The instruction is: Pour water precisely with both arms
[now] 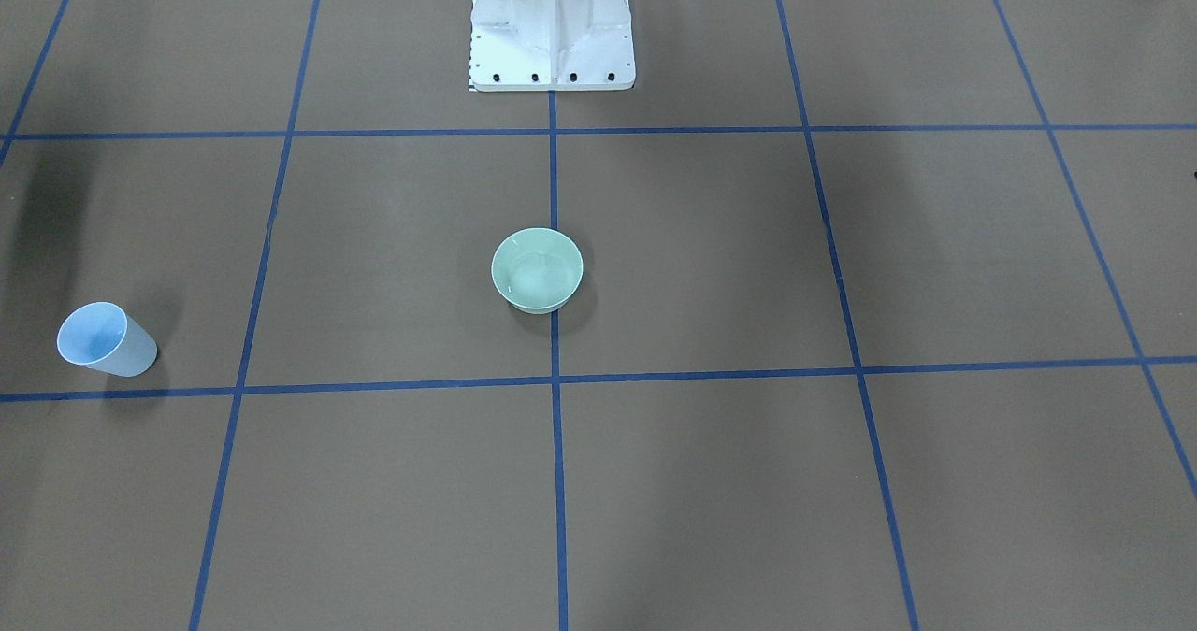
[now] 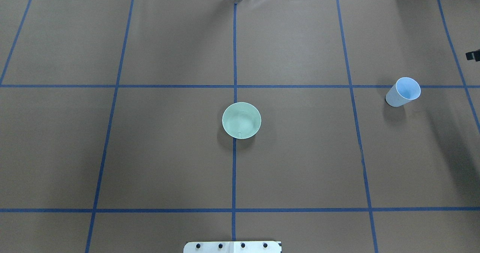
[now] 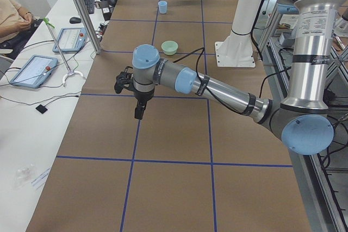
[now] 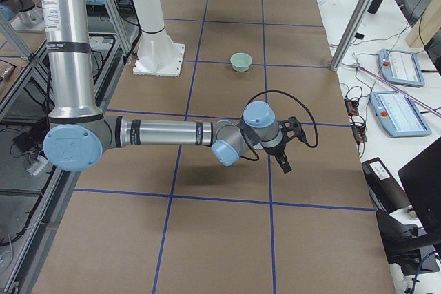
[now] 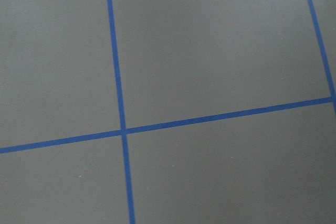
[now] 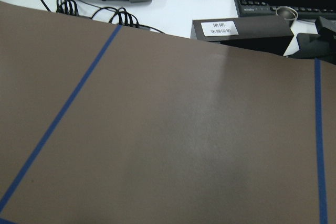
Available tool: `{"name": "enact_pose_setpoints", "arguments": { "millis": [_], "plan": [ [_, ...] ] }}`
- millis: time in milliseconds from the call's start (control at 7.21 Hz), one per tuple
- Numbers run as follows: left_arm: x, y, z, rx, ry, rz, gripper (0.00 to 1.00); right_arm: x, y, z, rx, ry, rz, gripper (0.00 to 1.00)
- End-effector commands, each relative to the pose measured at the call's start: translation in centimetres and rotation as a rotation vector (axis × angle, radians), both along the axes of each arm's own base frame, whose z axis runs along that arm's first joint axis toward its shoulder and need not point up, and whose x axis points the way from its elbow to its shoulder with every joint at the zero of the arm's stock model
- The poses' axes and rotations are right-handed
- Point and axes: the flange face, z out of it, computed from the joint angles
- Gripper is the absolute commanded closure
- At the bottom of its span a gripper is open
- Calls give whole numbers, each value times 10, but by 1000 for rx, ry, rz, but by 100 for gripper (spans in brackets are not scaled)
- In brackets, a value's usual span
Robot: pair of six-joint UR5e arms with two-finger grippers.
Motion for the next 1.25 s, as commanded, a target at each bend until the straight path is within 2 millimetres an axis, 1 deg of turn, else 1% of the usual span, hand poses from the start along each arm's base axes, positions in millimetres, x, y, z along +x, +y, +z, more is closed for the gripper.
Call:
{"name": "enact_pose_setpoints", "arguments": {
  "millis": [0,139,277,416,555,693,832,971,1109],
  "plan": [
    [76,-26,-67,-37,56,-3,0,38,7,18,-100,-23,-90,0],
    [112,-33,-90,-45,81,20,0,40,13,31,-137,-14,-155,0],
    [134,-37,-116,-99,115,-22,0,43,16,41,-207,-6,-170,0],
    [176,-37,-147,-43,98,-14,0,44,21,52,-247,-4,-173,0],
    [252,-16,-153,-10,78,40,0,45,23,57,-271,-1,-170,0],
    [300,-12,-174,-58,103,47,0,49,33,66,-279,16,-161,0],
    [336,-5,-198,-72,125,64,0,59,33,65,-281,34,-137,0],
    [376,9,-215,-103,122,32,0,65,32,64,-280,33,-126,0],
    [424,24,-231,-120,98,-45,0,66,31,62,-274,33,-124,0]
  ]
}}
